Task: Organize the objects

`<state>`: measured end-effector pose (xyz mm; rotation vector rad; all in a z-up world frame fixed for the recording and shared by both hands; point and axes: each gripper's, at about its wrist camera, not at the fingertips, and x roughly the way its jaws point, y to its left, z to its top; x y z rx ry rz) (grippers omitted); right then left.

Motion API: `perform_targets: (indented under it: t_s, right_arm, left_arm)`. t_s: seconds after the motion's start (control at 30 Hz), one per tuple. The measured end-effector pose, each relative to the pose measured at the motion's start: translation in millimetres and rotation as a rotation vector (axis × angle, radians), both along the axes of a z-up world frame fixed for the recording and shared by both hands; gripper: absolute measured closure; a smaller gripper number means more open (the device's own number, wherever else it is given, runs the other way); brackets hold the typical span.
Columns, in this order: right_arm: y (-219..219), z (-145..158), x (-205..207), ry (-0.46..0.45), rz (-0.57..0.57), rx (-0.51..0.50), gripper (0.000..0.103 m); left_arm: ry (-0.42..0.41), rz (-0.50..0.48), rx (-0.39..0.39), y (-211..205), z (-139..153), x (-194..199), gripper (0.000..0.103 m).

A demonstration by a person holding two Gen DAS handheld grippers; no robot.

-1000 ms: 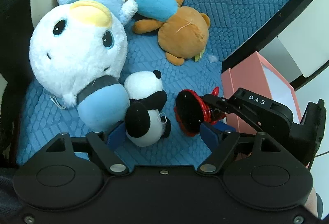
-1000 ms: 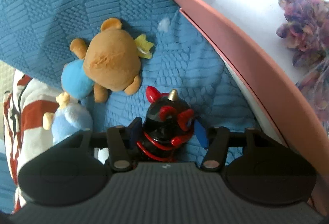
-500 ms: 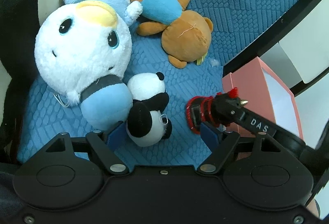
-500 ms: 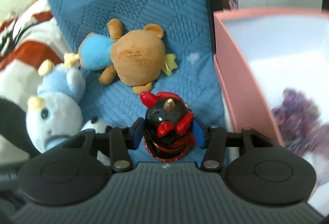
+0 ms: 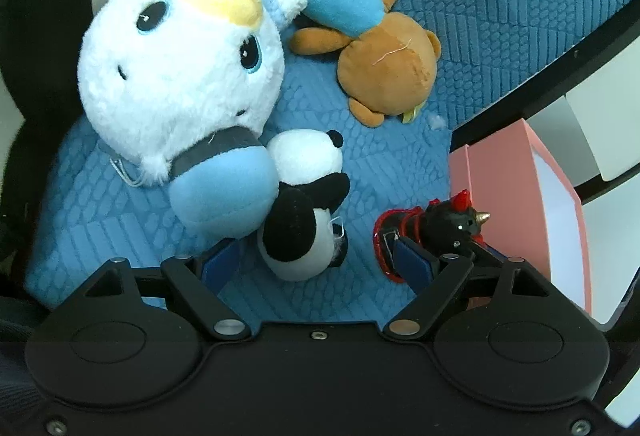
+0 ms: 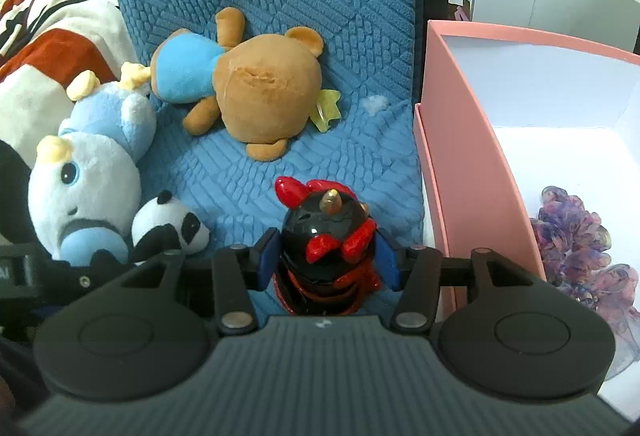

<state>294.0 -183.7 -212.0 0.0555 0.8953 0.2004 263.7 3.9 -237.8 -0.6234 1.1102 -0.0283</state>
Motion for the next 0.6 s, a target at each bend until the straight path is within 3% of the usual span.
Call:
perform_targets:
  t_s: [0.33,0.6]
  right_arm:
    - [2.9,-9.7,6.6,-0.034,0.032,-0.036,0.042]
    - [5.3,-14.3,6.6,-0.04,0.036,-0.053,0.042]
  left_arm:
    - [0.049,0.032,-0.017,-2.9,-20.0,13.5,0.025]
    - [0.077,0.102,-0.007,0.5,-34.9,20.5,0.043]
